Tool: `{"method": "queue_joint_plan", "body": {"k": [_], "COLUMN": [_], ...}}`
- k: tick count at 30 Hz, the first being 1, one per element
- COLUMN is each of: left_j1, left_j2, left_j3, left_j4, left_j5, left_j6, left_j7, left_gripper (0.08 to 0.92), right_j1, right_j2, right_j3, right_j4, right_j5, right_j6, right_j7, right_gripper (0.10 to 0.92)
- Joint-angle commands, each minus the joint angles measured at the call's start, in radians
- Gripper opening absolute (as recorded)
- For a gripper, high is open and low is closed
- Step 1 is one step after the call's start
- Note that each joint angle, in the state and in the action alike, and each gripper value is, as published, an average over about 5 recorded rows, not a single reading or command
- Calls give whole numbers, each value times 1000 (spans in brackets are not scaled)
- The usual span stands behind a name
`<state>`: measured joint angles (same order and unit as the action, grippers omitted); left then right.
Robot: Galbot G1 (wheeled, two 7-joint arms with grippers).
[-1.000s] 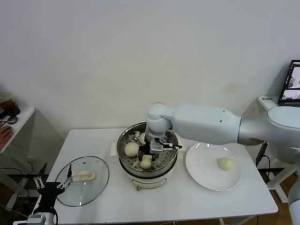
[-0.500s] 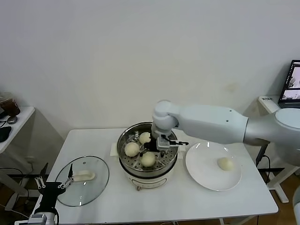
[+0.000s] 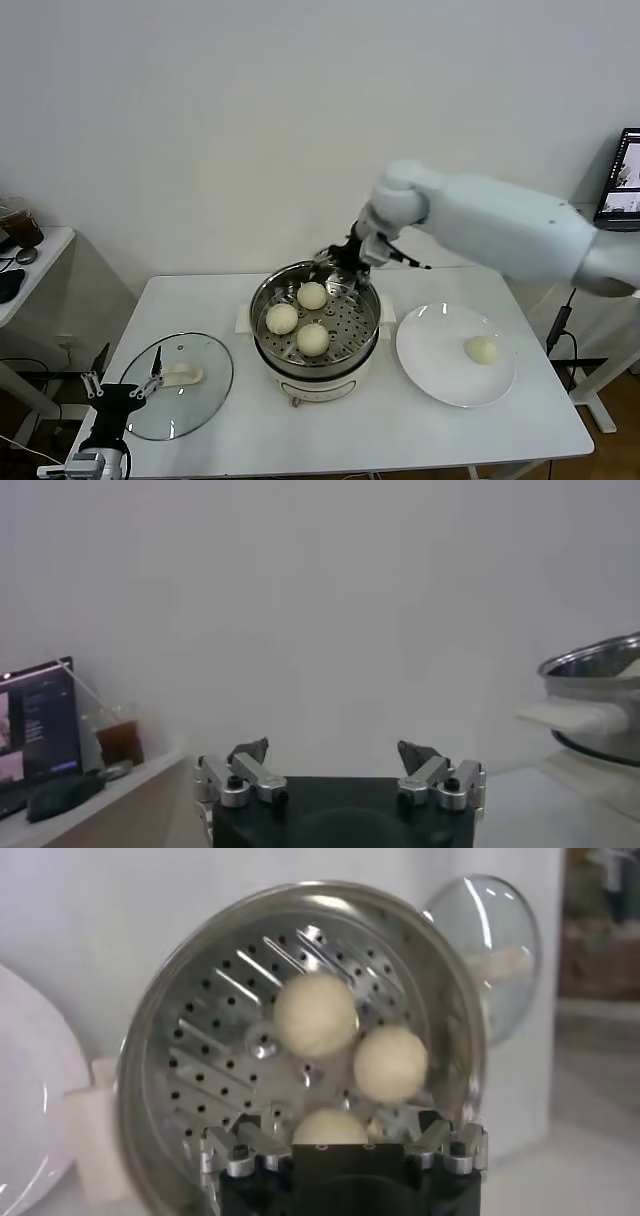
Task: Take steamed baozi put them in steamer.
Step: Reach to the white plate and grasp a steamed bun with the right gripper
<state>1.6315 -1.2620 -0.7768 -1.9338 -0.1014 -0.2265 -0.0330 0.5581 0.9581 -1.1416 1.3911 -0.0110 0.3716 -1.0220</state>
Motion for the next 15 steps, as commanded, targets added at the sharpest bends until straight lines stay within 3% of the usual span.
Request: {"method": "queue_joint_plan", "body": {"k": [1, 8, 15], "left_j1": [-2, -9, -11], "left_j2": [3, 6, 5], "left_j3": [5, 28, 39], "left_j4": [0, 0, -1], "left_j5": [-1, 2, 8], "left_j6": [0, -1, -1], "left_j7": [1, 1, 2], "left_gripper": [823, 823, 823], "right_j1": [19, -141, -405], "right_j2": [-328, -482, -525], "right_j3": [31, 96, 288], "right_j4": [113, 88, 15], "right_j5": [139, -13, -105], "right_j6": [-630, -648, -597], "right_j7": [-95, -148, -167], "right_gripper": [823, 823, 823]}}
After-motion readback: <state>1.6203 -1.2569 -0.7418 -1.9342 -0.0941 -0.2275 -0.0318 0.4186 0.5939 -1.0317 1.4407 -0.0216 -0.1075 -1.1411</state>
